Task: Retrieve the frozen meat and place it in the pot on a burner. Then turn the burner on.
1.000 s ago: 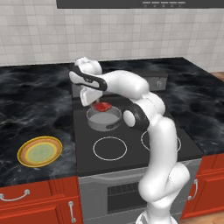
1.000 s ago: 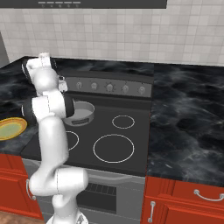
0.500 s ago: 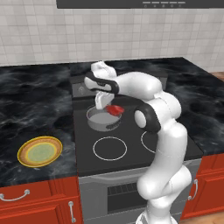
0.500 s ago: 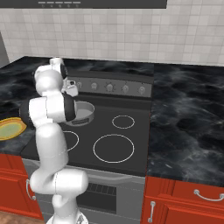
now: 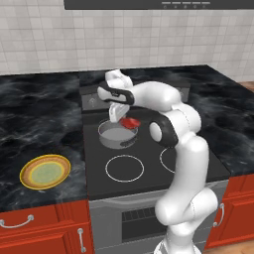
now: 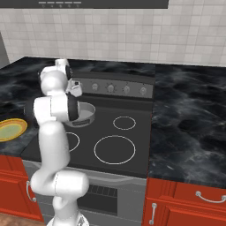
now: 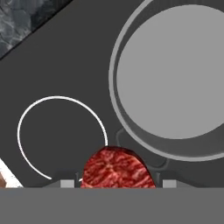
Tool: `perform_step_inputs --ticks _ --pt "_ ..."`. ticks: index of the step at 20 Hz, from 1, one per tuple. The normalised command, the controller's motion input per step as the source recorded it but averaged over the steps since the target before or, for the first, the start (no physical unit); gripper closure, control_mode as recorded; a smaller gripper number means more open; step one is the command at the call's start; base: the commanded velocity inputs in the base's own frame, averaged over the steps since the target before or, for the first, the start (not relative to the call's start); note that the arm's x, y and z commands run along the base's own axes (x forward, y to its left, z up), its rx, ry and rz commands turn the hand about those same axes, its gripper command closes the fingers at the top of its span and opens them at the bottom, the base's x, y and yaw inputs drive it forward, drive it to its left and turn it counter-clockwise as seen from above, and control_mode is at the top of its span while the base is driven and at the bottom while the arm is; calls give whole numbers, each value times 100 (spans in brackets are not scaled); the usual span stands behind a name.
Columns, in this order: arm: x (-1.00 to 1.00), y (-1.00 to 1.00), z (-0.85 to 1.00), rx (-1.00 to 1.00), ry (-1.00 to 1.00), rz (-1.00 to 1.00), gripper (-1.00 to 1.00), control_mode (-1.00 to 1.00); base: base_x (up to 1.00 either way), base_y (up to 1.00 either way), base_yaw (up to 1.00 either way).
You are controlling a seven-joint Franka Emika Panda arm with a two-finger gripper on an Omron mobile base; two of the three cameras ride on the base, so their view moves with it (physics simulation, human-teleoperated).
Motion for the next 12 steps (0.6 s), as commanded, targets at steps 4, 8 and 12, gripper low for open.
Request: perform_step_inputs --ticks 4,8,12 --pt "51 0 0 0 1 0 100 -100 0 0 0" --pt "44 0 0 0 0 0 100 -100 0 0 0" --pt "34 0 0 0 0 0 100 -100 0 0 0"
